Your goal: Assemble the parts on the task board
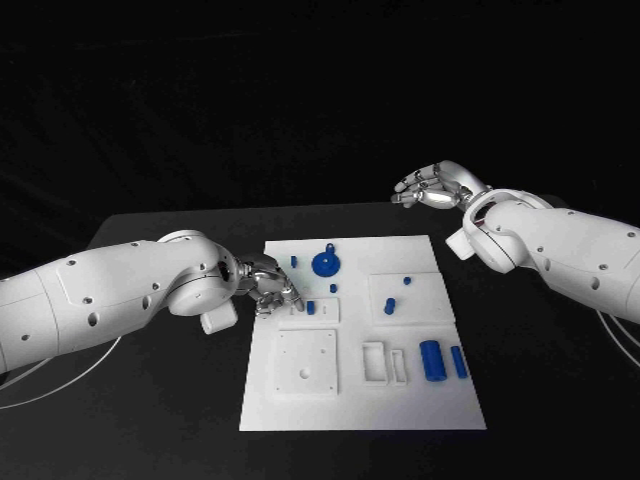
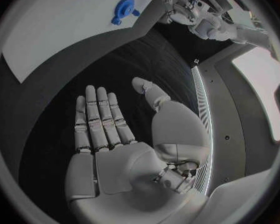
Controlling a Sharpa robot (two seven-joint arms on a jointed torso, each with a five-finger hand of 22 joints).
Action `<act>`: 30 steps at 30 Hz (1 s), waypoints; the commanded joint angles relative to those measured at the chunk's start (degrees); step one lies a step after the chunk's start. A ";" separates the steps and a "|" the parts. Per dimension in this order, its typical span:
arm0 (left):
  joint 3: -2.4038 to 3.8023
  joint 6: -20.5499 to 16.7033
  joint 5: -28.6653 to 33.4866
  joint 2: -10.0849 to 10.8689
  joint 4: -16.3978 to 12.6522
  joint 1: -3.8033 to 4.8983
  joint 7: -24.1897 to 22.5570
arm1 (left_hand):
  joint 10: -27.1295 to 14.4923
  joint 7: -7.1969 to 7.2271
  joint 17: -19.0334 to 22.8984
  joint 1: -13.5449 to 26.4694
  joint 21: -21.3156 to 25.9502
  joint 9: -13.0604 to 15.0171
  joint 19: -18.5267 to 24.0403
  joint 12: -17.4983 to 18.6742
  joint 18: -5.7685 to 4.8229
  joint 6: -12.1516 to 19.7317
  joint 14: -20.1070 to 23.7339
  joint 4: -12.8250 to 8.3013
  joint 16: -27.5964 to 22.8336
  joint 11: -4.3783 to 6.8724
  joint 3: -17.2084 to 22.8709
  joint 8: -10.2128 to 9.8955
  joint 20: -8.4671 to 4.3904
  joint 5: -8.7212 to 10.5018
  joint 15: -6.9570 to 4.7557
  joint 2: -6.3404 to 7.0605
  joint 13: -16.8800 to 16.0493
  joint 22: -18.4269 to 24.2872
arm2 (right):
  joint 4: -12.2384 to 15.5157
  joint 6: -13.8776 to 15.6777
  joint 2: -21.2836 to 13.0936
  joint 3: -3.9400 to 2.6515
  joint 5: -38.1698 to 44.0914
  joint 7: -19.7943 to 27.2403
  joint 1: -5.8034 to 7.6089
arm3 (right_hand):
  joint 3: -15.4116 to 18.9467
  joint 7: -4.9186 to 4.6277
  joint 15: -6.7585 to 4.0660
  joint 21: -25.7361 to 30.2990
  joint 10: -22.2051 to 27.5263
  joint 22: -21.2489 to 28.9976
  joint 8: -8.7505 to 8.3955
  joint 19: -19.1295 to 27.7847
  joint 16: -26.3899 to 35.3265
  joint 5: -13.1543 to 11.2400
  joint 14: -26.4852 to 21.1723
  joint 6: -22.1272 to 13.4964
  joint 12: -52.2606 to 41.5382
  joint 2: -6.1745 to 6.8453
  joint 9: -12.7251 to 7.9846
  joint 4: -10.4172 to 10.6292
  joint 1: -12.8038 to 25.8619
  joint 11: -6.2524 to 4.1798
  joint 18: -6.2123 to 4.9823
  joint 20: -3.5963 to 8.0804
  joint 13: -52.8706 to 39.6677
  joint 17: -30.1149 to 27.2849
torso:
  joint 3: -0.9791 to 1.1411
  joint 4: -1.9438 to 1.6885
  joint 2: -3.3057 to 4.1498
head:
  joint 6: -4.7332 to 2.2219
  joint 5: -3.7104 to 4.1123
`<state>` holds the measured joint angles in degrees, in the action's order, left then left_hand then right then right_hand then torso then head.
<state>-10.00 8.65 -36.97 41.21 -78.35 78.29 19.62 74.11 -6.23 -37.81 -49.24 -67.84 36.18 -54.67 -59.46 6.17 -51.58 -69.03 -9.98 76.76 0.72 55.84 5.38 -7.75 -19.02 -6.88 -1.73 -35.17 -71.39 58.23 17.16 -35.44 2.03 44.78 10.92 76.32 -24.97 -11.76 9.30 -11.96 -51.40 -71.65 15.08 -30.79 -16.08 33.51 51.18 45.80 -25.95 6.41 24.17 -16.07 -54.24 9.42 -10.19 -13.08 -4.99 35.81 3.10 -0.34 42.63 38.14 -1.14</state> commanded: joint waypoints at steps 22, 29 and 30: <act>1.44 -1.31 -13.80 -2.72 7.64 3.88 -1.01 | 0.54 1.71 0.13 10.67 0.63 1.06 -0.15 0.31 1.41 -4.29 -0.16 4.07 -0.31 1.38 -21.68 4.41 -5.05 16.00 -1.42 11.44 0.46 0.85 | -0.05 -0.19 -0.19 -0.02 -0.24 0.26 -0.01 | -0.03 -0.39 -0.04 0.40 0.01 -0.10 0.29 0.34 0.25 0.34 -0.27 -0.45 -0.26 -0.21 -0.12 0.29 0.39 0.15 -0.98 -0.25 0.11 -0.01 | 0.01 0.04 0.14 | -1.92 0.16; 1.51 0.75 -17.04 -5.61 12.38 4.82 0.20 | 0.78 2.20 0.15 9.71 0.68 2.02 -0.22 0.55 1.44 -5.33 -0.22 4.98 -0.39 1.84 -22.04 5.69 -5.25 15.87 -1.88 11.02 0.63 0.94 | 0.16 -0.11 -0.41 -0.03 -0.25 0.23 0.00 | -0.04 -0.39 -0.04 0.40 0.01 -0.11 0.30 0.34 0.25 0.34 -0.26 -0.44 -0.27 -0.22 -0.13 0.28 0.38 0.15 -0.99 -0.26 0.12 0.00 | -0.05 0.08 0.22 | -2.06 0.26; 1.53 1.32 -18.00 -6.24 13.30 5.11 0.43 | 0.78 2.28 0.15 9.23 0.68 2.30 -0.19 0.62 1.42 -5.47 -0.19 5.00 -0.43 1.93 -22.06 5.97 -5.29 14.91 -1.96 10.11 0.67 0.93 | 0.28 -0.09 -0.49 -0.03 -0.25 0.20 0.00 | -0.04 -0.39 -0.04 0.41 0.00 -0.11 0.31 0.34 0.25 0.34 -0.26 -0.44 -0.27 -0.21 -0.13 0.28 0.38 0.15 -0.99 -0.26 0.13 0.00 | -0.06 0.08 0.23 | -2.09 0.26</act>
<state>-8.56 7.07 -51.06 35.44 -65.71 83.12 19.42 74.83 -4.05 -37.74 -39.88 -67.43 38.39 -54.86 -59.19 7.17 -56.64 -69.34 -5.37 76.53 2.28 33.70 11.21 -7.98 -3.90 -8.45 8.96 -34.55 -70.51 58.32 17.17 -35.85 2.03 44.76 10.94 76.31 -24.97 -11.76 9.30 -11.74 -51.41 -71.69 15.08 -30.57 -16.08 33.51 51.18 45.81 -25.94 6.41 24.13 -16.07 -54.24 9.42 -10.19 -13.30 -4.94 35.81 3.07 -0.25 42.81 36.11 -0.88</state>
